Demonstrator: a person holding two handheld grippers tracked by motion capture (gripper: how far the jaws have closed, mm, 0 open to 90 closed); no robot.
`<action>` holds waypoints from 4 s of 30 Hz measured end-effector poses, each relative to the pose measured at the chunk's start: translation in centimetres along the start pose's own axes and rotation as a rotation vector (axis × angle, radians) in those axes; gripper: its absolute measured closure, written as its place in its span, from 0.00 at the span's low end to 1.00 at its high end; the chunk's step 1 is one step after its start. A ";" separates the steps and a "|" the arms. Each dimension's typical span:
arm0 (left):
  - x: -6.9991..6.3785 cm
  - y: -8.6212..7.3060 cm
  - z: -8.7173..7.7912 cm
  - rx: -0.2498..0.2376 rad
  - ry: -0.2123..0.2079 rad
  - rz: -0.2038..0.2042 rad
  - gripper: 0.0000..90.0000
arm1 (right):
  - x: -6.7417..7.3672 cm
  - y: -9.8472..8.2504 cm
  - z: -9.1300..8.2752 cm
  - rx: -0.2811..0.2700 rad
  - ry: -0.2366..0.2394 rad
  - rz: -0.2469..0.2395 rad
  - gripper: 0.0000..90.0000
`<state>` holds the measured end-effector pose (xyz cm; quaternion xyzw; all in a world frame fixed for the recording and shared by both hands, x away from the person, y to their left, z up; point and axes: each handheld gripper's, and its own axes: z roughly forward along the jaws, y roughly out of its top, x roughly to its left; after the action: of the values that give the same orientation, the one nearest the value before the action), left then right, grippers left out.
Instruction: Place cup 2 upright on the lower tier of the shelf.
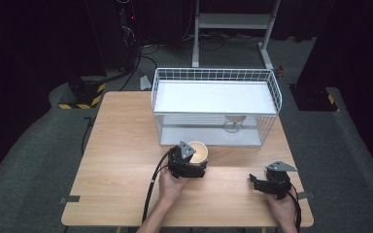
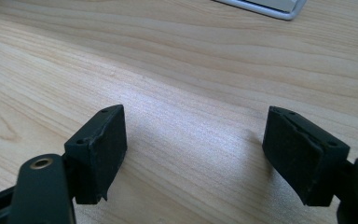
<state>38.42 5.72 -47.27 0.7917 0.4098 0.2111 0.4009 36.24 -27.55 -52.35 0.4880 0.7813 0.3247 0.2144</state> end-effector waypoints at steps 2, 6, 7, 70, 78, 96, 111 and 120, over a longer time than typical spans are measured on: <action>0.1 0.2 0.0 0.001 -0.003 -0.001 0.11 | 0.0 0.0 0.0 0.000 0.000 0.000 0.24; 0.3 0.6 0.0 -0.002 -0.003 0.001 0.11 | 0.0 0.0 0.0 0.000 0.000 0.000 0.24; 0.3 0.7 0.0 -0.008 -0.004 -0.005 0.11 | 0.0 0.0 0.0 0.000 0.000 0.000 0.24; 4.4 4.0 5.1 0.028 0.110 -0.068 0.11 | 0.0 0.0 0.0 0.002 -0.004 0.007 0.23; 4.5 4.1 5.5 0.012 0.105 -0.077 0.11 | 0.0 0.0 0.0 0.003 -0.004 0.010 0.23; 4.8 4.5 6.7 0.001 0.133 -0.057 0.10 | 0.0 0.0 0.0 0.002 -0.004 0.012 0.23; 4.9 4.5 6.6 0.009 0.125 -0.074 0.10 | 0.0 0.0 0.0 0.002 -0.004 0.012 0.23; 4.9 4.4 6.1 0.028 0.132 -0.058 0.10 | 0.0 0.0 0.0 0.002 -0.004 0.012 0.23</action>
<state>47.39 5.37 -47.26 0.7693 0.4609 0.2453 0.3681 36.28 -27.54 -52.36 0.4936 0.7783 0.3243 0.2133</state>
